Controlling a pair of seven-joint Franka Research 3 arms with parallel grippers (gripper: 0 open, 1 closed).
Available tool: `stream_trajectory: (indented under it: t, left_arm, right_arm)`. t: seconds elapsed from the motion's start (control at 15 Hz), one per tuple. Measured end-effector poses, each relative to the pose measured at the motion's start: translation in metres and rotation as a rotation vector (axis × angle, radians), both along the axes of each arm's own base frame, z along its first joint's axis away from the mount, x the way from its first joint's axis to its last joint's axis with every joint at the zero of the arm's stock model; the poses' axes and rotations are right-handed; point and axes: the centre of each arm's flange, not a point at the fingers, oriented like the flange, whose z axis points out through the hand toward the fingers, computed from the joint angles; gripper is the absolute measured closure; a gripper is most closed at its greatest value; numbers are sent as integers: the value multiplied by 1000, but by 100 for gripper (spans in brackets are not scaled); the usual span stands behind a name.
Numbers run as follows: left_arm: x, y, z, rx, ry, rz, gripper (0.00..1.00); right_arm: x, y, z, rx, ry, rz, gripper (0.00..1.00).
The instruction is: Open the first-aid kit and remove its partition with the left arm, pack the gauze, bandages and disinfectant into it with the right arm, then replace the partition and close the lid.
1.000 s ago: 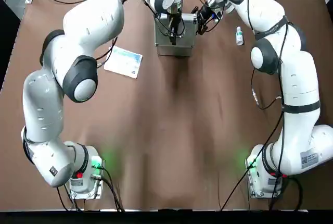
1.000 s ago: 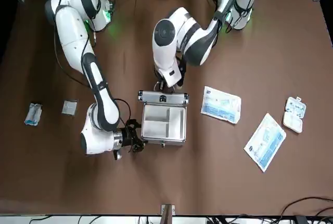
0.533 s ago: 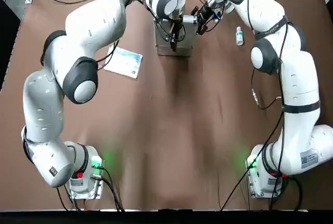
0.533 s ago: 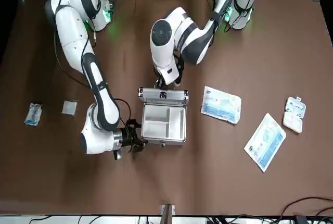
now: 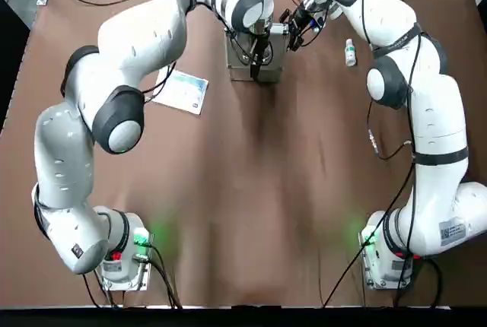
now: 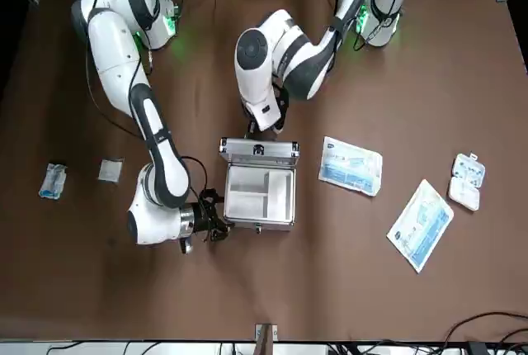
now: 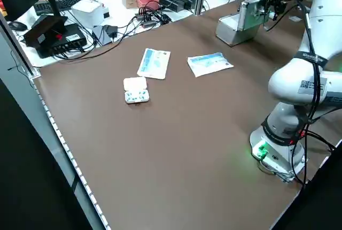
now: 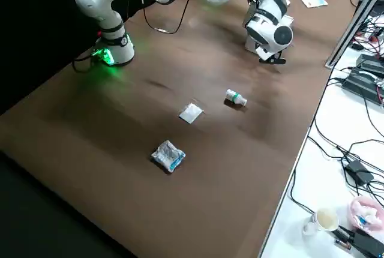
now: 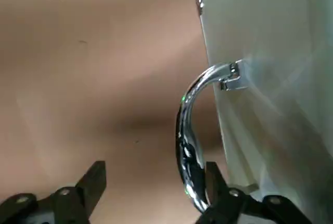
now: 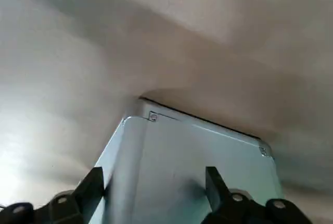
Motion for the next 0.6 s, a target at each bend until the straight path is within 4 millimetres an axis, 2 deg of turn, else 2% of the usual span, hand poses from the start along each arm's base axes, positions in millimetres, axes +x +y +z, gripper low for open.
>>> stream_trajectory:
  t: [0.6]
  left_arm:
    - [-9, -3, 1, 8, 3, 2, 8]
  right_arm:
    - [0, 0, 0, 0, 0, 0, 15]
